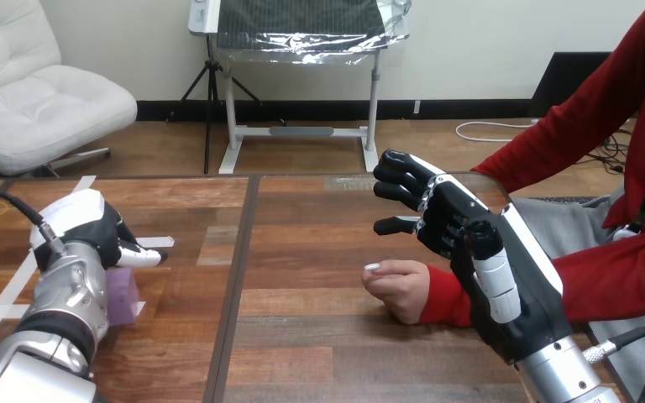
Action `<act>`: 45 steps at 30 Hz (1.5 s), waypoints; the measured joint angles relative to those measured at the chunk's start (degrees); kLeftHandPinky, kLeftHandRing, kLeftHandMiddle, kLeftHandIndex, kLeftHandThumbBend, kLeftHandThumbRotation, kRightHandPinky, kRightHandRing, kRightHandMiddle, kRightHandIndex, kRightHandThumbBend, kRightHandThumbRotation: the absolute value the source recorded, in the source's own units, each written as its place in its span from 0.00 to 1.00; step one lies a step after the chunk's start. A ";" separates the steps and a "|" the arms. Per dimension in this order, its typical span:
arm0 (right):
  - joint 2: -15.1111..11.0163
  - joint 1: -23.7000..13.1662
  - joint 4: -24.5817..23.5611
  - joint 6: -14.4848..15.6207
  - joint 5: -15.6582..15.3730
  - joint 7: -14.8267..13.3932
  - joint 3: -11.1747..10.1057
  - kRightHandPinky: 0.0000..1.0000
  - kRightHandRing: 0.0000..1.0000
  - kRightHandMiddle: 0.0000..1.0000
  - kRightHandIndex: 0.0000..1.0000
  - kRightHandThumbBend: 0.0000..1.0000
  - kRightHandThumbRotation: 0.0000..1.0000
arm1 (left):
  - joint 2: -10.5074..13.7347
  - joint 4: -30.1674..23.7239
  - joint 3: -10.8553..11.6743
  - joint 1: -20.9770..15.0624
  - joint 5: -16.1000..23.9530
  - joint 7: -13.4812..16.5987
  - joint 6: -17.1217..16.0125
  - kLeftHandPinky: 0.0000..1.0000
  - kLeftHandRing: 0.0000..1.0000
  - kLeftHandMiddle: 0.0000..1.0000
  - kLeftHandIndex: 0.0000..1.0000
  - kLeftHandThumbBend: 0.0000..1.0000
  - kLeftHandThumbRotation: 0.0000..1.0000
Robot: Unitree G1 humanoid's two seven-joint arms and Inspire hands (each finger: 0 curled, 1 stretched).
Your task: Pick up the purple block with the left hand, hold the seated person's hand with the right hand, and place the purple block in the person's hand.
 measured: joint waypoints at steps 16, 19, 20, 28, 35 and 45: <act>0.00 0.00 0.00 0.00 0.07 0.04 0.00 0.71 0.87 0.88 0.87 0.93 1.00 | 0.00 0.00 -0.26 0.00 0.17 0.08 -0.34 0.52 0.65 0.68 0.67 0.65 0.41; 0.00 0.00 0.00 0.00 0.07 0.04 0.00 0.71 0.87 0.88 0.87 0.93 1.00 | 0.00 0.00 -0.50 0.00 0.48 -0.02 -0.28 0.58 0.70 0.72 0.70 0.65 0.45; 0.00 0.00 0.00 0.00 0.07 0.04 0.00 0.71 0.87 0.88 0.87 0.93 1.00 | 0.00 0.00 -0.64 0.00 0.69 -0.10 -0.23 0.59 0.71 0.72 0.71 0.65 0.46; 0.00 0.00 0.00 0.00 0.05 0.04 0.00 0.71 0.87 0.88 0.87 0.93 1.00 | 0.00 0.00 -1.37 -0.01 1.34 -1.69 0.37 0.68 0.76 0.77 0.78 0.67 0.51; 0.01 0.00 0.00 0.00 0.04 0.04 0.00 0.71 0.87 0.88 0.87 0.93 1.00 | 0.06 0.00 -2.10 -0.04 1.45 -4.01 0.40 0.74 0.80 0.81 0.82 0.67 0.56; 0.01 0.00 0.00 0.00 0.04 0.04 0.00 0.71 0.86 0.88 0.87 0.93 1.00 | 0.35 -0.02 -2.68 -0.05 1.56 -7.09 -1.29 0.78 0.83 0.83 0.83 0.67 0.59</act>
